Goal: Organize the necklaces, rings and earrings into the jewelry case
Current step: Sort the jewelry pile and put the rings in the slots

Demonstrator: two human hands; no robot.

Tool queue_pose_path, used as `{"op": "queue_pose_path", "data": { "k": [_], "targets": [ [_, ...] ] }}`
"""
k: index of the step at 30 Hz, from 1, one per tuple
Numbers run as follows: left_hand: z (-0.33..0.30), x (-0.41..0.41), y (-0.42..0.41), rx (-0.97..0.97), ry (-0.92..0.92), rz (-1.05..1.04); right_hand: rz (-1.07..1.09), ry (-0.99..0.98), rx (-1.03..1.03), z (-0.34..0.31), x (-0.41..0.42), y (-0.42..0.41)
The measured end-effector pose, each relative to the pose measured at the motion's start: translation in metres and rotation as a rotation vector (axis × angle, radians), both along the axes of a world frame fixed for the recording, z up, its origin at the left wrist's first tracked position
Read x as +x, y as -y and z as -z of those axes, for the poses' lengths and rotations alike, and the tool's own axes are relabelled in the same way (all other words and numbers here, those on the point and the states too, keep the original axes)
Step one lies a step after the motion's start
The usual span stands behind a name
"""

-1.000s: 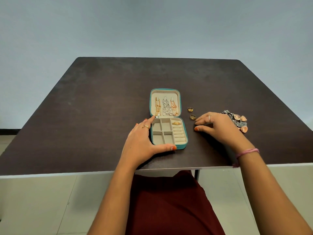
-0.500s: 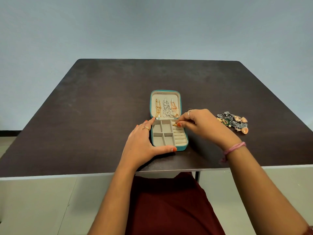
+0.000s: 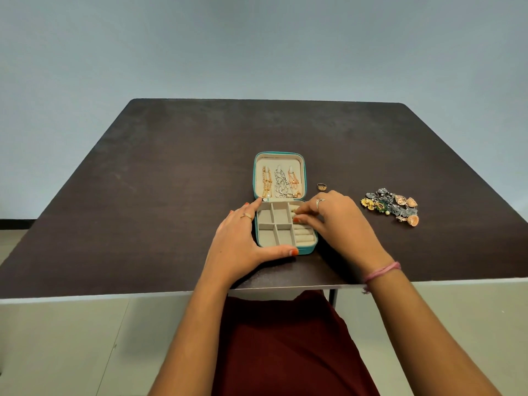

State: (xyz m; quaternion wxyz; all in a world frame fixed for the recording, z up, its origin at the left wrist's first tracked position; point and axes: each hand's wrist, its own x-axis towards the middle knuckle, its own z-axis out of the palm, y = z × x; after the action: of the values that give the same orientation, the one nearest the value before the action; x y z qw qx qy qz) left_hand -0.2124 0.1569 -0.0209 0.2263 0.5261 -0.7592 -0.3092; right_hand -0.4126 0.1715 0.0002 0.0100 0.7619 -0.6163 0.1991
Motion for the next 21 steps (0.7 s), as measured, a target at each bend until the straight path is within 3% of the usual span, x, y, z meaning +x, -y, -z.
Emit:
{"op": "queue_pose_path", "data": {
  "k": [3, 6, 9, 14, 21],
  "targets": [
    [-0.001, 0.0, 0.0, -0.001, 0.005, 0.002, -0.089, -0.042, -0.042, 0.006, -0.007, -0.003],
    [-0.003, 0.0, -0.001, -0.002, -0.002, 0.005, -0.112, 0.213, -0.019, 0.002, -0.018, -0.006],
    [-0.003, 0.0, -0.001, 0.008, -0.004, -0.007, 0.081, 0.391, -0.079, 0.0, -0.038, -0.003],
    [-0.003, 0.0, 0.0, 0.014, -0.003, -0.006, 0.216, 0.292, 0.161, 0.007, -0.06, 0.011],
    [0.0, 0.001, 0.001, 0.018, 0.004, -0.009, 0.13, 0.153, 0.134, 0.005, -0.055, 0.022]
  ]
}}
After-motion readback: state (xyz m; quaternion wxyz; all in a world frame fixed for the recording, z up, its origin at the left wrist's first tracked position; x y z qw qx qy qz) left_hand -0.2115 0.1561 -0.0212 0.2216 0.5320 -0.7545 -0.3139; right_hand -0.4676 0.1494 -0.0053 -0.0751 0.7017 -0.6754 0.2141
